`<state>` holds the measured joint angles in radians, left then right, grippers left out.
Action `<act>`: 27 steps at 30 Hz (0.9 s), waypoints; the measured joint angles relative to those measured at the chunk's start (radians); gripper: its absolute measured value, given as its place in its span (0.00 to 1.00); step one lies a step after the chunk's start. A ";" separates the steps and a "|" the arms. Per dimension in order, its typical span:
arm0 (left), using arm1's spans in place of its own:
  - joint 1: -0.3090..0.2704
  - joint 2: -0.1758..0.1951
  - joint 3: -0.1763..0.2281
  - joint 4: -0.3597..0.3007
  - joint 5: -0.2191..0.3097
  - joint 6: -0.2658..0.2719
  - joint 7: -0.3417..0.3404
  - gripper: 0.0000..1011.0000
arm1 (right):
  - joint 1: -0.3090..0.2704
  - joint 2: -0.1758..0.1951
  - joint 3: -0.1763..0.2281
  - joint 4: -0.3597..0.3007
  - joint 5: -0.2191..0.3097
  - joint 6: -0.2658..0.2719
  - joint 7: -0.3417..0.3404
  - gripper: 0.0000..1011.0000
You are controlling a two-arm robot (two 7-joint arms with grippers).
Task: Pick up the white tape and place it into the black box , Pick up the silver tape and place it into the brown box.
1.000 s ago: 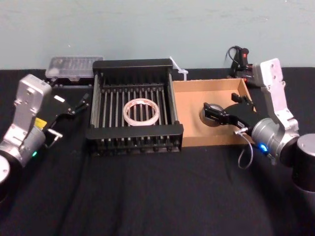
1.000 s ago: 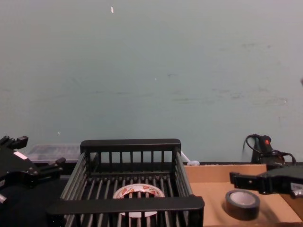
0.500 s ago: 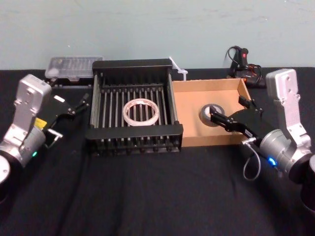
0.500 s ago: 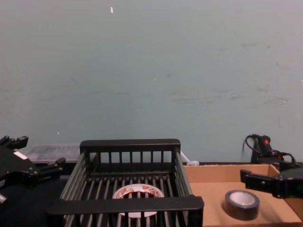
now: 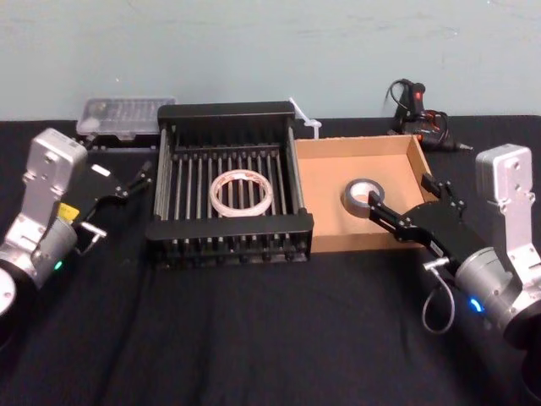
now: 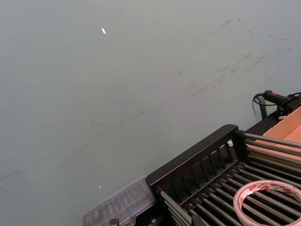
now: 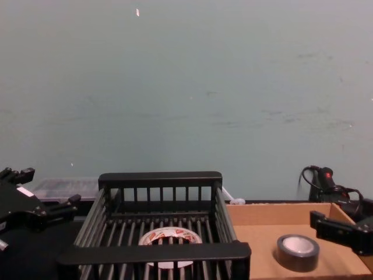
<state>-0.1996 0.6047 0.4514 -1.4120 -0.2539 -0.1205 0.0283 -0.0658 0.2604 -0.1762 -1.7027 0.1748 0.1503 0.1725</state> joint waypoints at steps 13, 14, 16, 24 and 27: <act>0.000 0.000 0.000 0.000 0.000 0.000 0.000 0.99 | -0.065 -0.029 0.025 -0.020 -0.040 -0.055 -0.029 0.99; 0.000 0.000 0.000 0.000 0.000 0.000 0.000 0.99 | -0.067 -0.031 0.026 -0.020 -0.043 -0.057 -0.031 0.99; 0.000 0.000 0.000 0.000 0.000 0.000 0.000 0.99 | -0.071 -0.036 0.029 -0.020 -0.050 -0.060 -0.034 0.99; 0.000 0.000 0.000 0.000 0.000 0.000 0.000 0.99 | -0.077 -0.051 0.041 -0.018 -0.065 -0.065 -0.036 0.99; 0.000 0.000 0.000 0.000 0.000 0.000 0.000 0.99 | -0.077 -0.051 0.044 -0.018 -0.065 -0.070 -0.028 0.99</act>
<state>-0.1995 0.6047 0.4514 -1.4120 -0.2540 -0.1205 0.0283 -0.1428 0.2095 -0.1319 -1.7204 0.1095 0.0805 0.1445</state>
